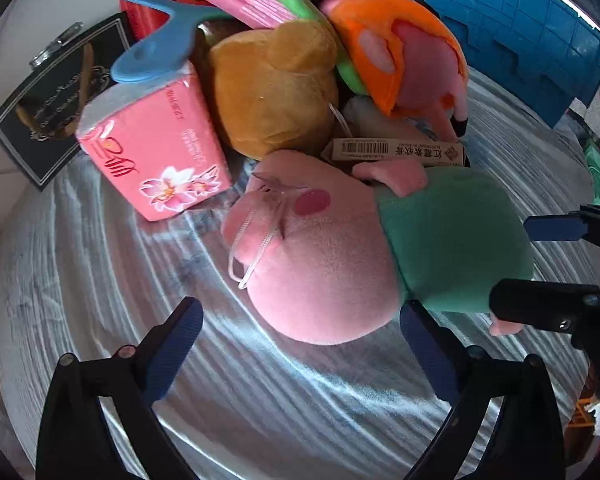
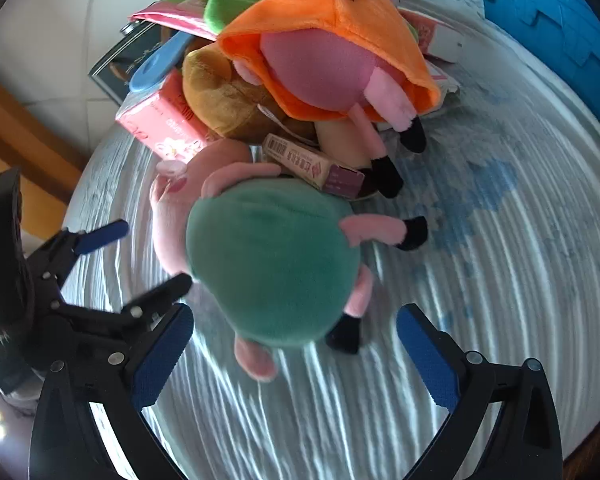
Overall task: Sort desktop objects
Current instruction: 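Grasp the pink pig plush with green shirt using the right gripper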
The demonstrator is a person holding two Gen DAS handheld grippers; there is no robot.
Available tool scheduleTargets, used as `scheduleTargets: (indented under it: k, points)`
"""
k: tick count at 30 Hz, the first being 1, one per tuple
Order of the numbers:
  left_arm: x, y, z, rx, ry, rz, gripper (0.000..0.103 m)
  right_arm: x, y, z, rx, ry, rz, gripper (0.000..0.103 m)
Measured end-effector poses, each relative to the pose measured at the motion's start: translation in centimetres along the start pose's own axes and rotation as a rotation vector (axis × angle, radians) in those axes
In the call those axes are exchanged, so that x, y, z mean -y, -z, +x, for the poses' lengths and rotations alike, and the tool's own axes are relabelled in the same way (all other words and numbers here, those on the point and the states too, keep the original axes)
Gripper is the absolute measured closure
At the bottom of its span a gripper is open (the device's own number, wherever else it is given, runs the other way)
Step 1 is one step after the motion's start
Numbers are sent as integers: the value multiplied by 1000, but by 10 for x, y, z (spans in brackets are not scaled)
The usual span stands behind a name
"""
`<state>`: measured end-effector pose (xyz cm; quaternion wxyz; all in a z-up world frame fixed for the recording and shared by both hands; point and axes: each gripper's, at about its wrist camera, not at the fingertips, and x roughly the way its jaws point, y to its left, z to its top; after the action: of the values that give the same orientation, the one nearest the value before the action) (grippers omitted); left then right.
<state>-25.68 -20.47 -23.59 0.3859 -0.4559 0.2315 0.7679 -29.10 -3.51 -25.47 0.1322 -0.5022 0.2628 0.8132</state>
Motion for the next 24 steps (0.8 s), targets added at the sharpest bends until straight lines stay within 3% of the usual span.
scheduleTargets:
  k: [2, 8, 9, 10, 14, 21, 24]
  points:
    - [-1, -4, 7, -2, 45, 12, 3, -1, -4, 14, -22, 39, 3, 0]
    - [1, -15, 21, 1, 153, 49, 2, 11, -12, 28, -31, 32, 71, 2]
    - [2, -17, 22, 6, 172, 53, 9, 13, -12, 27, -27, 28, 73, 7]
    - [4, -17, 22, 8, 209, 53, 14, 13, -12, 24, -19, 7, 69, 22]
    - [18, -14, 12, 39, 199, 64, 18, 10, -9, 10, -6, 48, 35, 31]
    - [38, 3, -45, 157, 189, 48, 18, 2, 12, -39, 67, 30, -16, 31]
    - [39, -3, -63, 191, 176, 41, 18, 7, 14, -62, 93, 14, -40, 31]
